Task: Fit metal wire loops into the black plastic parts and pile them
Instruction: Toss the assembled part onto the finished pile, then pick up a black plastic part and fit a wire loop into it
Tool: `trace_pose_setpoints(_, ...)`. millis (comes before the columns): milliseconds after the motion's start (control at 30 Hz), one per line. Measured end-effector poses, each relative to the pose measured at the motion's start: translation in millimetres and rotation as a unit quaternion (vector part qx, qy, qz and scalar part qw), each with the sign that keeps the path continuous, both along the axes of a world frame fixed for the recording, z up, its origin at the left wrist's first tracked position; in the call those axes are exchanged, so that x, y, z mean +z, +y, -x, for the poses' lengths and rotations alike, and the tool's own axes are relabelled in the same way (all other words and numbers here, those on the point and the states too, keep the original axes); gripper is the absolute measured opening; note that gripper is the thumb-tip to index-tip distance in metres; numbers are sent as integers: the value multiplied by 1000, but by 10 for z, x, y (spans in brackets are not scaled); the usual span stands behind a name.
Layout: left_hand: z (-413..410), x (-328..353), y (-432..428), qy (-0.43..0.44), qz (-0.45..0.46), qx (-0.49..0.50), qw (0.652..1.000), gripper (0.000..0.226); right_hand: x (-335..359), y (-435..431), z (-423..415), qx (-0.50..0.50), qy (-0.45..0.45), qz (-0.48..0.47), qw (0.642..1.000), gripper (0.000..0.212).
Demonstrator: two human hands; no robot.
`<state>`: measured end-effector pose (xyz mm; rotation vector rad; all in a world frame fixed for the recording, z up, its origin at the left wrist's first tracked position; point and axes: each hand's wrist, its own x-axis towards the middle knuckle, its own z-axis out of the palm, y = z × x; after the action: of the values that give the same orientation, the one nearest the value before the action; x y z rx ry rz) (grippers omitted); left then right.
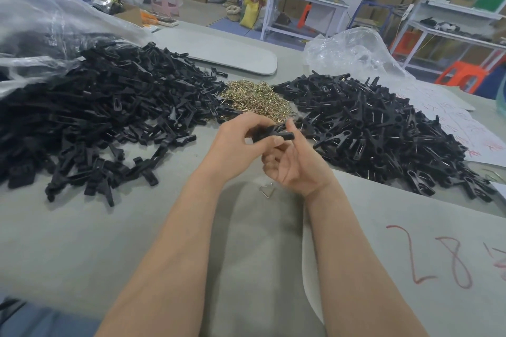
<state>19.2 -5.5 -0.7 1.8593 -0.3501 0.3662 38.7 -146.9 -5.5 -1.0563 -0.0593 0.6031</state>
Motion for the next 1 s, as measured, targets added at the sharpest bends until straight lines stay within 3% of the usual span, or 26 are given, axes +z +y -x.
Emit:
trace_pose_setpoints(100,-46,-68,70,32,-80,27,996,23,6,-63,-30,-48,-24,111,992,31)
trace_pose_setpoints(167,-60,-95,99,37,-122,31,991,24,10,-91,-41,-75,-60,135,986,18)
trace_pose_setpoints(267,-57,-84,118,54,-156,22,986,22,33,-114,-41,-69,-89,179,977,18)
trace_pose_setpoints(367,-36,-34,176,79,-131,16,988,19,77,-197,-72,-73,-30,142,987,18)
trace_pose_setpoints(467,-29,17,232,71,-89,47,992,16,92,-231,-91,-149,39,72,985,20)
trace_pose_setpoints(567,-20,66,207,68,12,113,991,14,9,-61,-88,-204,-59,204,956,19)
trace_pose_setpoints(633,-16,92,213,82,141,170,972,17,-42,73,-92,-201,-130,327,914,16)
trace_pose_setpoints(767,-39,93,291,136,500,153,841,15,-37,228,-171,-111,-213,510,826,14)
trace_pose_setpoints(867,-57,91,304,161,602,122,773,10,5,320,-286,-138,-263,587,753,21)
trace_pose_setpoints(933,-67,90,304,171,630,113,749,10,12,373,-370,-194,-289,616,707,36)
trace_pose_setpoints(1000,-74,76,298,174,642,115,738,10,-26,464,-431,-153,-309,638,688,49)
